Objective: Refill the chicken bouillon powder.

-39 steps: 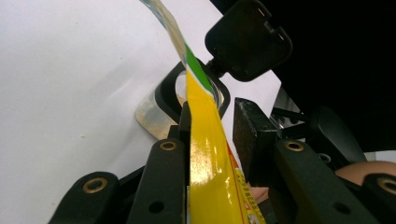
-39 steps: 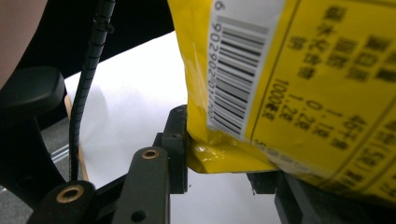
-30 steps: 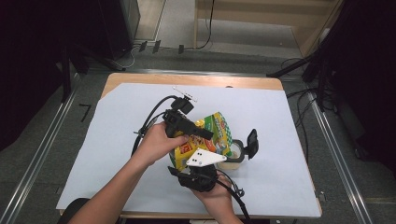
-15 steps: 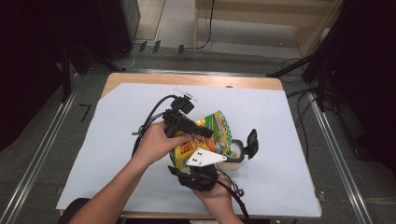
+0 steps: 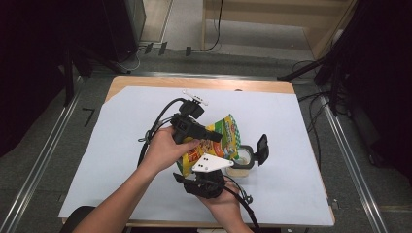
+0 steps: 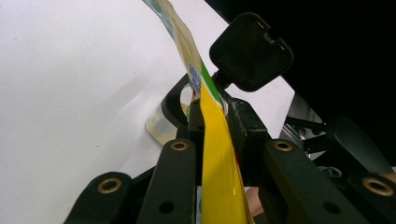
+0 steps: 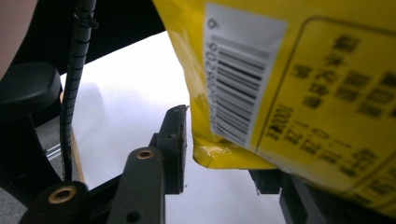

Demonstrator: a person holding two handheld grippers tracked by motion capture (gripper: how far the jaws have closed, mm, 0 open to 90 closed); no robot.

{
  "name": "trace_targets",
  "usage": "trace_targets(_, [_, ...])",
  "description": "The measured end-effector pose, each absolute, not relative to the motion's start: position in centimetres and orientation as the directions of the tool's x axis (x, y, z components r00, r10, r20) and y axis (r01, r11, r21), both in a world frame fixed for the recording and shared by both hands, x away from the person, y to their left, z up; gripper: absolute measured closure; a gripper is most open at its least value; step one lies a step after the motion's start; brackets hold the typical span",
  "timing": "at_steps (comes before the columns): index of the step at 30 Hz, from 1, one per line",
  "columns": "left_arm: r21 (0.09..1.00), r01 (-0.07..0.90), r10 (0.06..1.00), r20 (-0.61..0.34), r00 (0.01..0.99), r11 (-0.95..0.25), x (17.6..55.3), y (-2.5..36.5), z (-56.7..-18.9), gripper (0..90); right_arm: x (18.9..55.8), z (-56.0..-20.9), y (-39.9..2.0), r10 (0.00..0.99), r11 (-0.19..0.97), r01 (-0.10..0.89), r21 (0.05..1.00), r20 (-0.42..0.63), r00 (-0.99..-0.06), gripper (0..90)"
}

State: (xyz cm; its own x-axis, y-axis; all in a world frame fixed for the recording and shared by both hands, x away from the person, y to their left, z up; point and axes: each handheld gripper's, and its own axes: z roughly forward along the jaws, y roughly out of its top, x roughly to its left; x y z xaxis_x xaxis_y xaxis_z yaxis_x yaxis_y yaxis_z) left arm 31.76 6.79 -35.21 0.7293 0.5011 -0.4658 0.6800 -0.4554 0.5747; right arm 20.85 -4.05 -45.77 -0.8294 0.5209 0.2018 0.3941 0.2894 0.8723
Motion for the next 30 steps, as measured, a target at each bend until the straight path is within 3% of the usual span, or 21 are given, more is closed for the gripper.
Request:
trace_targets(12, [0.573, 0.688, 0.495, -0.483, 0.722, -0.445, 32.4, 6.6, -34.8, 79.1, 20.9, -45.0, -4.3, 0.514, 0.249, 0.417, 0.874, 0.246, -0.822, 68.0])
trace_targets(30, [0.567, 0.701, 0.485, -0.509, 0.711, -0.433, 33.1, 6.9, -34.9, 79.1, 21.5, -44.9, -4.4, 0.52, 0.272, 0.4, 0.875, 0.216, -0.826, 67.9])
